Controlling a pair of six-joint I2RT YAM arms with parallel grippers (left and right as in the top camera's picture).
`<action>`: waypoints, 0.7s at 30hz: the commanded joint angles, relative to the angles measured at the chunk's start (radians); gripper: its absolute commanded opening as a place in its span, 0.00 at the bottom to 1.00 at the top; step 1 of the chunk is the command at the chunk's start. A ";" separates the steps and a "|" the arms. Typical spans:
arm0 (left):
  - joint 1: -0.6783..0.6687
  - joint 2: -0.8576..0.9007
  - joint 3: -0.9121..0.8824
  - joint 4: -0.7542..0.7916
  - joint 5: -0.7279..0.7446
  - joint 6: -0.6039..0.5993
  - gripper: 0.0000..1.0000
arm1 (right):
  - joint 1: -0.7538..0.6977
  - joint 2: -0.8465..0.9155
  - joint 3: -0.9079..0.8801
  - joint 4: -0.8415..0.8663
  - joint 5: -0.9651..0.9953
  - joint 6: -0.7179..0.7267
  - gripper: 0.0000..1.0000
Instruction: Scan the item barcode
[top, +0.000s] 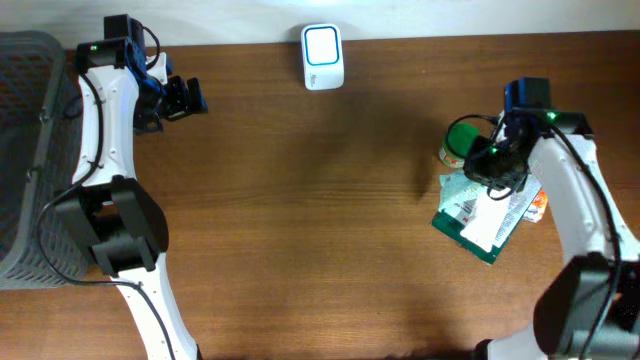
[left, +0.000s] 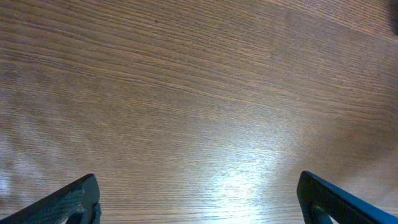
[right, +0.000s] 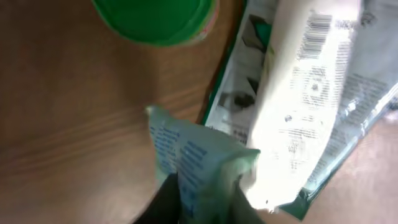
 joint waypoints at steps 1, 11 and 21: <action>0.003 -0.008 0.016 -0.001 -0.003 0.008 0.99 | -0.006 0.011 0.002 0.023 0.044 -0.029 0.33; 0.003 -0.008 0.016 -0.002 -0.003 0.008 0.99 | -0.004 -0.035 0.457 -0.478 0.081 -0.059 0.64; 0.003 -0.008 0.016 -0.001 -0.003 0.008 0.99 | -0.005 -0.270 0.634 -0.645 0.097 -0.105 0.98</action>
